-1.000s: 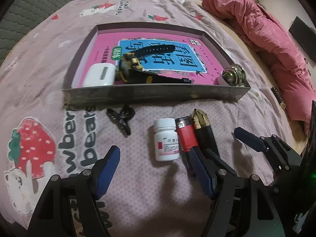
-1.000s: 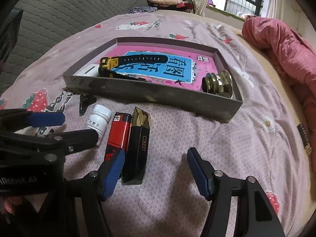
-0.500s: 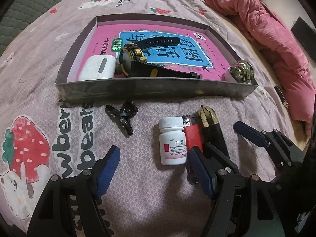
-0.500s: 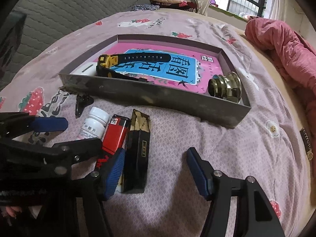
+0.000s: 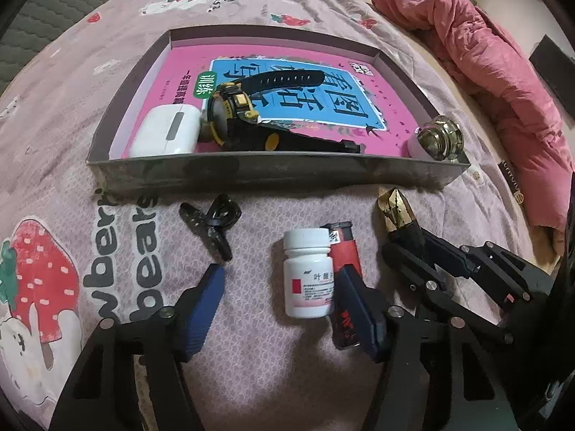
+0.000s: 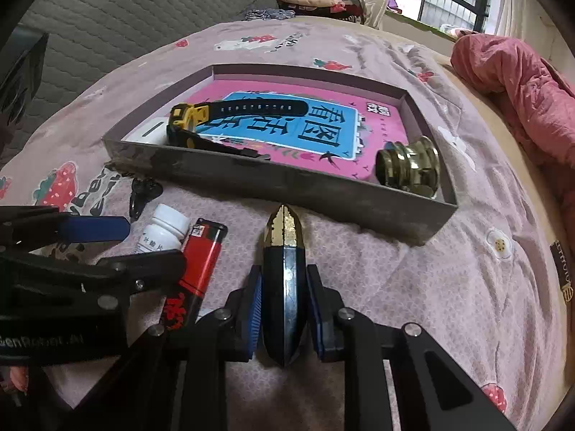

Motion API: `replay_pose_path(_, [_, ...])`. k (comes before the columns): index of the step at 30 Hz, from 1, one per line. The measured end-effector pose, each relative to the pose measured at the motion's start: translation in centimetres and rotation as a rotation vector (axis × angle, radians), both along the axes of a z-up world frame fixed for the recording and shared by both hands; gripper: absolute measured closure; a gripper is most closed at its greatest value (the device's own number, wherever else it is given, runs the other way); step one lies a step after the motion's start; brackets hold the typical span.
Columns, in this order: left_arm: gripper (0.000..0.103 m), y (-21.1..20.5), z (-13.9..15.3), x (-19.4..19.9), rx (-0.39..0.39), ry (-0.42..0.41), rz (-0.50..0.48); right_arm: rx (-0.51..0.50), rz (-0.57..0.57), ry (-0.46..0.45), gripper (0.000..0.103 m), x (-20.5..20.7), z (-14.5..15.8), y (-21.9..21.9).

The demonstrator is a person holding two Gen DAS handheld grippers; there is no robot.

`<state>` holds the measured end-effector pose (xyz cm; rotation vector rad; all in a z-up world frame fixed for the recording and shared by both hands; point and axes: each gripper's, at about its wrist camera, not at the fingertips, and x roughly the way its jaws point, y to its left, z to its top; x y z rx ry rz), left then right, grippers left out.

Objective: Organize rigid objects
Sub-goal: 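Close the right tool on the black pen while the left tool closes on the pill bottle, then lift the pill bottle toward the tray while the right tool carries the pen toward the tray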

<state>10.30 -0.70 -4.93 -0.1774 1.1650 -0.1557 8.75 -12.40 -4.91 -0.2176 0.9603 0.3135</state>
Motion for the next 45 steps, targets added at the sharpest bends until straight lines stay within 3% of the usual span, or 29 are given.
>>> replay_pose_path(7, [0.056, -0.8, 0.2, 0.2, -0.003, -0.010, -0.023, -0.008, -0.001, 0.000, 0.080, -0.1, -0.2, 0.0])
replay_pose_path(15, [0.061, -0.2, -0.2, 0.4, -0.061, 0.005, -0.009, 0.037, -0.013, 0.014, 0.080, -0.2, -0.1, -0.6])
replay_pose_path(20, [0.076, 0.5, -0.4, 0.1, -0.059, 0.024, -0.005, 0.064, -0.023, 0.020, 0.080, -0.2, 0.0, -1.2])
replay_pose_path(30, [0.076, 0.0, -0.9, 0.0, -0.017, 0.023, -0.013, 0.044, -0.020, 0.019, 0.080, -0.3, -0.2, -0.8])
replay_pose_path(35, [0.076, -0.1, -1.0, 0.1, -0.004, 0.014, -0.019, 0.120, -0.046, 0.041, 0.080, 0.2, -0.3, -1.7])
replay_pose_path(45, [0.076, 0.6, -0.3, -1.0, -0.028, 0.002, -0.022, 0.141, -0.040, 0.038, 0.080, -0.4, 0.2, -2.1])
